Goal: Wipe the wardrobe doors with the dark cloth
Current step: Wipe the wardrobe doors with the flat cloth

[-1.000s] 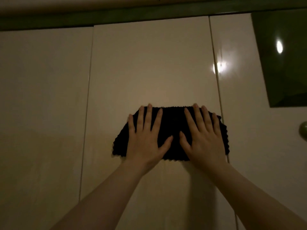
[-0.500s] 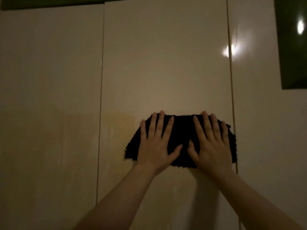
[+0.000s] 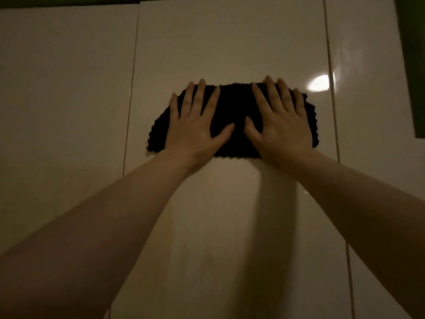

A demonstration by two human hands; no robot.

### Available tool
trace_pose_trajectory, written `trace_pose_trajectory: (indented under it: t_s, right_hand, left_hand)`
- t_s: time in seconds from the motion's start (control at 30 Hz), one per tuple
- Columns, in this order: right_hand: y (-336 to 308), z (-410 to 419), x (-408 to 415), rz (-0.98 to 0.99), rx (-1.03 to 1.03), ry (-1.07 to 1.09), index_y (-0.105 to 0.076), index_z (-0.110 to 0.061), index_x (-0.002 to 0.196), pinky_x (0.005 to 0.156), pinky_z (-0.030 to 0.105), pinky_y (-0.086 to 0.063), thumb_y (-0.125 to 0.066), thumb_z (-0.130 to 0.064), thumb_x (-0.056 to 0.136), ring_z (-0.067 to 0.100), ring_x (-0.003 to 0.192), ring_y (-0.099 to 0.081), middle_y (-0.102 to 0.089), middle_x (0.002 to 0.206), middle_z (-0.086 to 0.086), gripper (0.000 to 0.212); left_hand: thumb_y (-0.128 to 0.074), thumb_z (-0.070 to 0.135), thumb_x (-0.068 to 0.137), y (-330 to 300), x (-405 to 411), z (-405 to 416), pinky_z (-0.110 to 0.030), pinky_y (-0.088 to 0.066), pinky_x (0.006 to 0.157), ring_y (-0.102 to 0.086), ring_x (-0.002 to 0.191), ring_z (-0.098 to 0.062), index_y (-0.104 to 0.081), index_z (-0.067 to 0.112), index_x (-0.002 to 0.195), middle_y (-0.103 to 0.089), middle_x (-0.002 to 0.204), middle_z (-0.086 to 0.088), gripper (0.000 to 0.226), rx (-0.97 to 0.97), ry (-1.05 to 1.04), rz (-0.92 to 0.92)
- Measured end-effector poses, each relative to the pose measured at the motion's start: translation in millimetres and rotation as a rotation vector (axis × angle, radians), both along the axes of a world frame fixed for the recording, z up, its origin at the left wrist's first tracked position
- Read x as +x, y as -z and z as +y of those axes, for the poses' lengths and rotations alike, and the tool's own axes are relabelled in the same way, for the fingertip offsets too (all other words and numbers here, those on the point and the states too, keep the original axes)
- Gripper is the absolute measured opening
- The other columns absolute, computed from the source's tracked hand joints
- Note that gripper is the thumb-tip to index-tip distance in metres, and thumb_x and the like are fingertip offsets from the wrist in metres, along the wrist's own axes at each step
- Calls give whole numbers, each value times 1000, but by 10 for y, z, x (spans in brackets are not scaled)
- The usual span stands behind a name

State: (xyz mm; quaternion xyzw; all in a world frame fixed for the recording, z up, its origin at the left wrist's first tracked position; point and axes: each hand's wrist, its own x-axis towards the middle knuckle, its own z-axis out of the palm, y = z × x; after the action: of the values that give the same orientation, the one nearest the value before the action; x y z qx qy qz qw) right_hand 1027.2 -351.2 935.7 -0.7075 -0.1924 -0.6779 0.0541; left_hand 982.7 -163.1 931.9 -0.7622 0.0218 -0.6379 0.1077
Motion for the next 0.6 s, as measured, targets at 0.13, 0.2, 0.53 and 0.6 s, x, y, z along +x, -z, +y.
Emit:
trace_pose_trajectory:
  t_s: [0.13,0.2,0.53,0.6]
  right_hand:
    - [-175,-25,-9,-17,-38,-12,-13,-24,155,121,47,-2,-20,-58,92,24,150,-3,-8,163,5,71]
    - [-218,-22,-2,-25,-58,-18,-11,-24,155,121,47,-1,-19,-58,93,23,150,-2,-7,163,5,71]
    - [-426,33,38,-48,-29,-17,-10,-23,155,121,46,0,-17,-58,95,23,150,0,-6,163,7,70]
    - [-358,44,33,-38,-10,-28,-11,-22,155,121,46,0,-18,-57,95,24,150,-1,-6,163,7,70]
  left_hand:
    - [-14,70,91,-75,-3,2,-51,7,118,9,149,-23,1,27,154,5,163,-6,78,3,2,-18]
    - [-15,70,91,-121,-6,23,-51,7,118,9,149,-23,0,27,154,4,163,-6,78,9,3,-19]
    - [-15,70,90,-373,-6,83,-51,7,118,9,149,-23,0,25,155,4,163,-7,80,-7,8,-20]
    - [-15,69,91,-297,-7,72,-51,6,118,9,149,-23,-1,24,155,4,163,-8,79,-17,12,-31]
